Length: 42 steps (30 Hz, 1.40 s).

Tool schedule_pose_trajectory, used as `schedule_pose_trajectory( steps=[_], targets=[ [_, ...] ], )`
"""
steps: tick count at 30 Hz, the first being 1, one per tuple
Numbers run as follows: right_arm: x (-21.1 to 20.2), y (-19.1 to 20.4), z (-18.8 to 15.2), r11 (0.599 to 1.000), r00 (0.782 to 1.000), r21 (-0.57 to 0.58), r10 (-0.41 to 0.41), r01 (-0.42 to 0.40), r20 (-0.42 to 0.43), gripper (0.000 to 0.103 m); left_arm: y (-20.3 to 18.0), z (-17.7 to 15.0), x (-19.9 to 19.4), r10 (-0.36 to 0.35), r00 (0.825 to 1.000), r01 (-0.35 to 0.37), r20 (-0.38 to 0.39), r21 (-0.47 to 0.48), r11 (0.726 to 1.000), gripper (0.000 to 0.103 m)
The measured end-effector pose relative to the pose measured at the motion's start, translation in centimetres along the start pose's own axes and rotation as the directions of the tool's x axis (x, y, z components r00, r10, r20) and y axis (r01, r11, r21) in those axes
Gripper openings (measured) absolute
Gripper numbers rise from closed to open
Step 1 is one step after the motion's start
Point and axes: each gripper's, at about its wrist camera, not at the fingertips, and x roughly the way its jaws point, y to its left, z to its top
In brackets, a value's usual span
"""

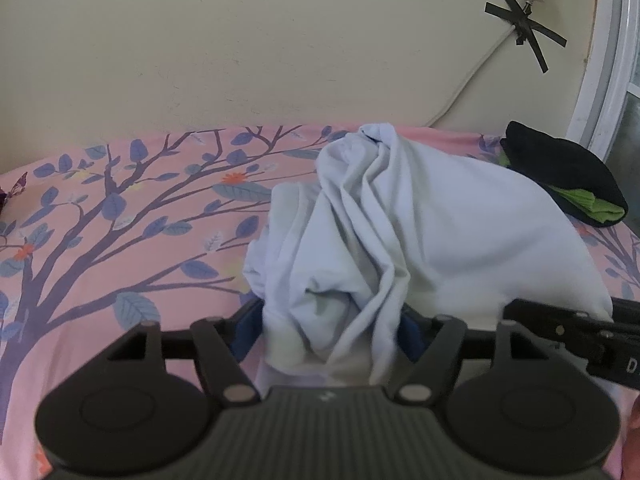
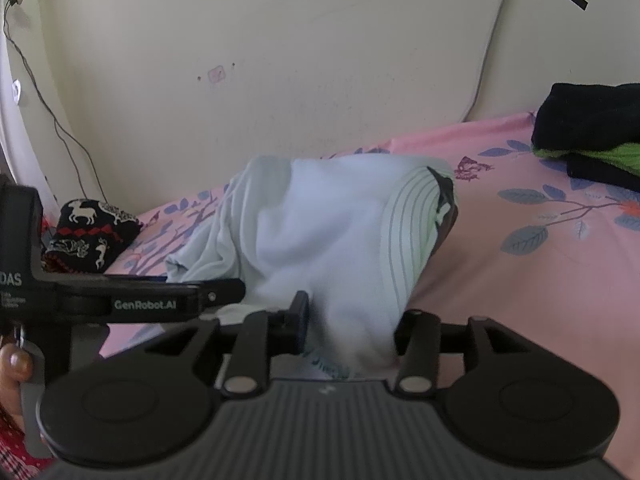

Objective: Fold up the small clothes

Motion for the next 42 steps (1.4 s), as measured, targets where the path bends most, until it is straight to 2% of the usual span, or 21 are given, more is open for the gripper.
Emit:
schedule_pose_trajectory(
  steps=[14,28,42],
  targets=[
    [-0.2,0.2,0.0,1.000,1.000,-0.022,0.010,-0.010,0.012,0.058,0.2,0.0,0.0,0.001,1.000,-0.001,-0.001,0.006,1.000,0.073],
    [-1.3,0.7,-0.5,0.998,0.999,-0.060,-0.017,0.020,0.040,0.062,0.3,0.0,0.1,0.005,1.000,-0.005,-0.004,0.005,1.000,0.078],
    [-0.1,0.4,-0.1,1.000,0.999,-0.029,0.012,-0.013,-0.033,0.065,0.3,0.0,0.1,0.008,1.000,-0.008,-0.004,0.009,1.000,0.082]
  ],
)
